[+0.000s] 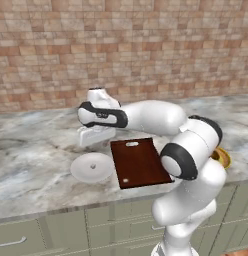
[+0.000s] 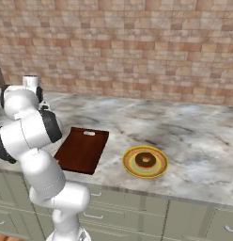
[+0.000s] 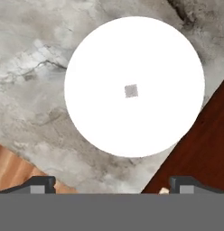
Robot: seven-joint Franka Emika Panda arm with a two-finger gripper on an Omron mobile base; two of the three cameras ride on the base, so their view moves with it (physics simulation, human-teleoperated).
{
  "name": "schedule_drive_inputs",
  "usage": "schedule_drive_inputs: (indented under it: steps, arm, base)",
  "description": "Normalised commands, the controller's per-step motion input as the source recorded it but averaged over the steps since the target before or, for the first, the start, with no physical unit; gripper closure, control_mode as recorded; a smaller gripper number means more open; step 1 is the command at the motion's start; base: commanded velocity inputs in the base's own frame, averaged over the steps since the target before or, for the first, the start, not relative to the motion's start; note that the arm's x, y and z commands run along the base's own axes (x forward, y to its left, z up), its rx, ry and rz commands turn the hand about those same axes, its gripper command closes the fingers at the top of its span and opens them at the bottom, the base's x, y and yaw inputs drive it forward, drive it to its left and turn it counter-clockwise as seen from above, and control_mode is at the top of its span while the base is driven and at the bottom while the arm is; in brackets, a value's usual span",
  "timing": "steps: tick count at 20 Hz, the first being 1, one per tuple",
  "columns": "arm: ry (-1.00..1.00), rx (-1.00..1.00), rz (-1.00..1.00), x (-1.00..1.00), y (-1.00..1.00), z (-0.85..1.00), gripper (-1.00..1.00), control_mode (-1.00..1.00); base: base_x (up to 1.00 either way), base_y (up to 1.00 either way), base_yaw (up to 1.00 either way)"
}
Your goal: Move the dessert items from the plates to the tray.
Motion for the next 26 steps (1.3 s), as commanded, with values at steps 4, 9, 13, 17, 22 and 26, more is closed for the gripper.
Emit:
schedule_drive_inputs:
  steps: [4, 9, 13, 17, 22, 26]
  arm:
    - [-0.01, -0.02, 0.12, 0.17, 0.15, -0.4, -1.0, -1.0]
    - [0.0, 0.0, 0.13, 0.21, 0.08, -0.22, -1.0, -1.0]
    - [0.0, 0.0, 0.13, 0.23, 0.05, -0.29, -1.0, -1.0]
    - [0.0, 0.0, 0.13, 0.24, 0.01, -0.27, -1.0, -1.0]
    - [0.0, 0.0, 0.1, 0.16, 0.05, -0.21, -1.0, -1.0]
    - [0.0, 0.0, 0.0, 0.1, 0.06, -0.21, -1.0, -1.0]
  base:
    - [0.0, 0.0, 0.0]
    - [0.0, 0.0, 0.0]
    - [0.0, 0.0, 0.0]
    - [0.0, 0.0, 0.0]
    - [0.0, 0.0, 0.0]
    - [0.0, 0.0, 0.0]
